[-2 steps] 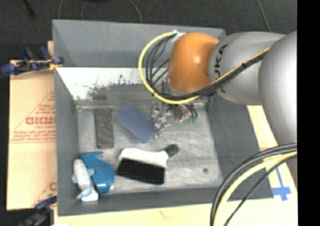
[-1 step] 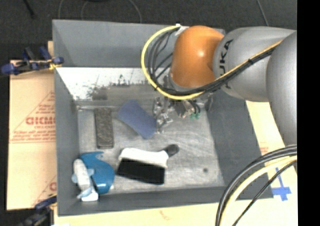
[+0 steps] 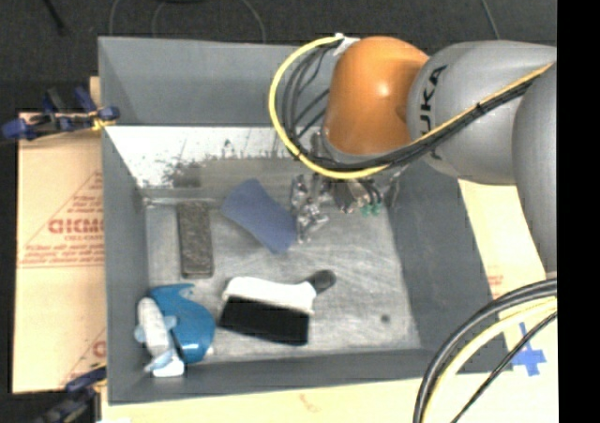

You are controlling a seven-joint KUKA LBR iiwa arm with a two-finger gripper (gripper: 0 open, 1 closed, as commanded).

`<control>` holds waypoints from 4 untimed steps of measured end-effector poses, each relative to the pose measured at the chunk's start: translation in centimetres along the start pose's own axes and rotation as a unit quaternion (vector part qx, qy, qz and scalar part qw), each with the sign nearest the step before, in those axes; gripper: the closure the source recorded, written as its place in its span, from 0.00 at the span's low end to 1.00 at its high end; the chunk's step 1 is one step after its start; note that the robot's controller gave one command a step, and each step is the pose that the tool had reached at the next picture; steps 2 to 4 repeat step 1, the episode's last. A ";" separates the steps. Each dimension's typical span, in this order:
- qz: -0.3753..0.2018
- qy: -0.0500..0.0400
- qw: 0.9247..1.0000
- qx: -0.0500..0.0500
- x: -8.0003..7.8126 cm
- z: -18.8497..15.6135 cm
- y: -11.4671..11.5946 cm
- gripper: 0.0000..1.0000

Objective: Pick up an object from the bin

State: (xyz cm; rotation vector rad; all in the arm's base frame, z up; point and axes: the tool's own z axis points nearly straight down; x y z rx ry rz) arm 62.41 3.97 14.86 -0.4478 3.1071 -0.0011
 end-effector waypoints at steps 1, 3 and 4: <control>0.000 -0.003 1.000 0.001 -0.1 -1.6 -0.1 1.00; 0.000 -0.003 1.000 0.001 -0.1 -1.6 -0.1 1.00; 0.000 -0.003 1.000 0.001 -0.1 -1.6 -0.1 1.00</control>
Offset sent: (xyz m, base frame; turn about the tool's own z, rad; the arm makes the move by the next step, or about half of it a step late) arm 0.0001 -0.0001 0.0265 0.0000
